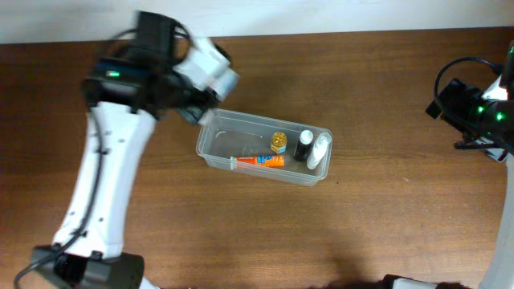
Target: Pack container
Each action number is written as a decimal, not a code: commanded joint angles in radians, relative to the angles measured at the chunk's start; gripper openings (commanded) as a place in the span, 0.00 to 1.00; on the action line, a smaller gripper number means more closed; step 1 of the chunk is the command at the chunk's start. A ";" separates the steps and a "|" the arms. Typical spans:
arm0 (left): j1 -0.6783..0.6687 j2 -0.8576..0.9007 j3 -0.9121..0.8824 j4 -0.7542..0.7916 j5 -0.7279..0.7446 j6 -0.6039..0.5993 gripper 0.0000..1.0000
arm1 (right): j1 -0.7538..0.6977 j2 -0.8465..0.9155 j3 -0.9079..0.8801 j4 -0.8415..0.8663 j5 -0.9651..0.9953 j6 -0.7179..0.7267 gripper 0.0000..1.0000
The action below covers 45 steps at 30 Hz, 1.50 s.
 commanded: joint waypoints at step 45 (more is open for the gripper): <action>0.528 -0.449 0.014 -0.275 -0.296 -0.484 1.00 | -0.008 0.023 -0.002 0.000 0.002 0.005 0.98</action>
